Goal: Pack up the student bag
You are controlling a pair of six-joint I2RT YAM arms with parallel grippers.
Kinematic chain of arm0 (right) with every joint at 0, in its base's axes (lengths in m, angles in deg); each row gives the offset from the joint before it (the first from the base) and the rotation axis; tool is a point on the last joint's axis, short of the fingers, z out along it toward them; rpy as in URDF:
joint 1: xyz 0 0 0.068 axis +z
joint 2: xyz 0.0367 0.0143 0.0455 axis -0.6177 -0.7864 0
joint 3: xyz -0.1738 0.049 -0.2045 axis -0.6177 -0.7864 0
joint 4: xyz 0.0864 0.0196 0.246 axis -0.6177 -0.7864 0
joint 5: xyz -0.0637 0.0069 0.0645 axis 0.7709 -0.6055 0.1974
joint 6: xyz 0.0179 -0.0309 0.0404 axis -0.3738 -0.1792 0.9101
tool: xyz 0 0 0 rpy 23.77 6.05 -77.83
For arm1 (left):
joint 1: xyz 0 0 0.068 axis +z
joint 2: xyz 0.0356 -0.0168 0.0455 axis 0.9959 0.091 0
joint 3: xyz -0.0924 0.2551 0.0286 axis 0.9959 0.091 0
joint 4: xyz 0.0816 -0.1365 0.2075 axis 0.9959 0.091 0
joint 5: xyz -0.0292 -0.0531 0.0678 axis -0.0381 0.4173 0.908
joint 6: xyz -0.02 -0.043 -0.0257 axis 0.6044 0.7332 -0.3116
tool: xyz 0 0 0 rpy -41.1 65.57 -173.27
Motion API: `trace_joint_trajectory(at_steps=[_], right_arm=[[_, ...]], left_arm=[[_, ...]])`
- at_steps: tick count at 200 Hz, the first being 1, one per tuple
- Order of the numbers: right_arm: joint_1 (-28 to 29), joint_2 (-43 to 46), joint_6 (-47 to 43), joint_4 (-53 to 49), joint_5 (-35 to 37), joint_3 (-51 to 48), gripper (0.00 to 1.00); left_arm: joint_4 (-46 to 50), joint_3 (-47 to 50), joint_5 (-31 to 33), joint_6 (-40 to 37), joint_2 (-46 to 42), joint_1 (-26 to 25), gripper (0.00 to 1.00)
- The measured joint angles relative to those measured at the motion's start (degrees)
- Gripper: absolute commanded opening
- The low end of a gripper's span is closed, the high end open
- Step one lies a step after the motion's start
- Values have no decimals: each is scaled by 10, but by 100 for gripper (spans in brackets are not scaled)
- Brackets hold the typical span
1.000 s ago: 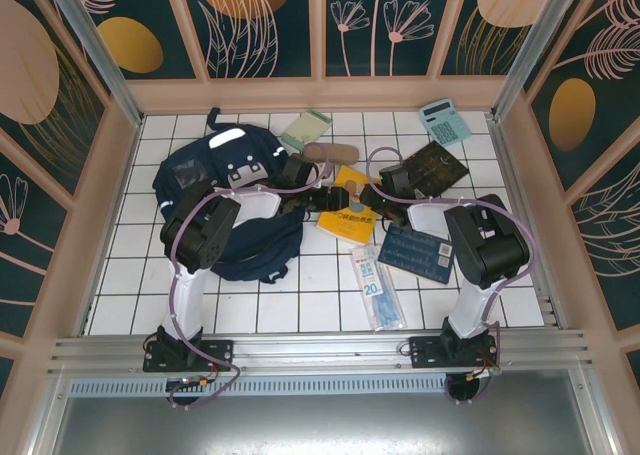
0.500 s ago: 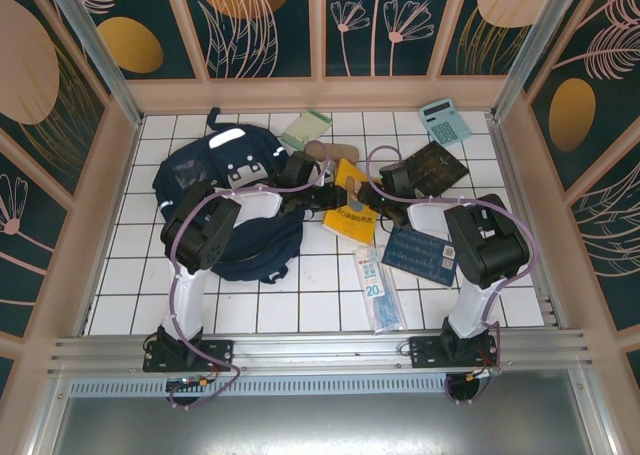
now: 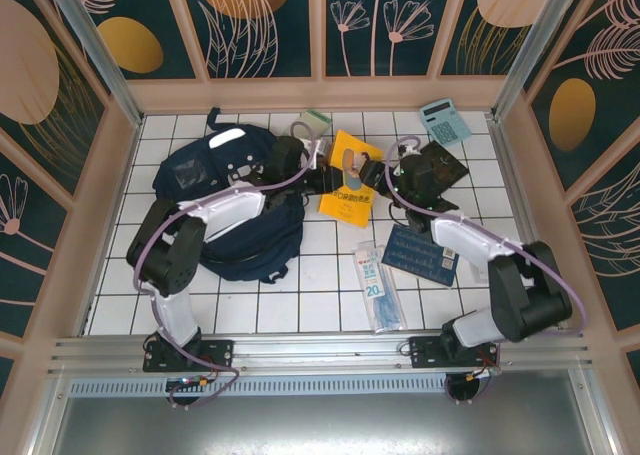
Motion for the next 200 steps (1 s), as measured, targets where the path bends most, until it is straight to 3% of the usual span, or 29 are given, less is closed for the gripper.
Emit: trace_joint_trajectory(at_steps=[43, 84, 126, 200], right_arm=[[13, 56, -1, 3, -32, -73, 59], [107, 96, 14, -14, -16, -159, 45], [157, 72, 47, -3, 0, -215, 43], [140, -36, 52, 47, 42, -188, 45]], left_arm=[[-16, 61, 53, 9, -89, 1, 0], [-12, 123, 125, 13, -179, 15, 0], [-4, 139, 184, 12, -232, 24, 0], [9, 165, 202, 12, -264, 24, 0]])
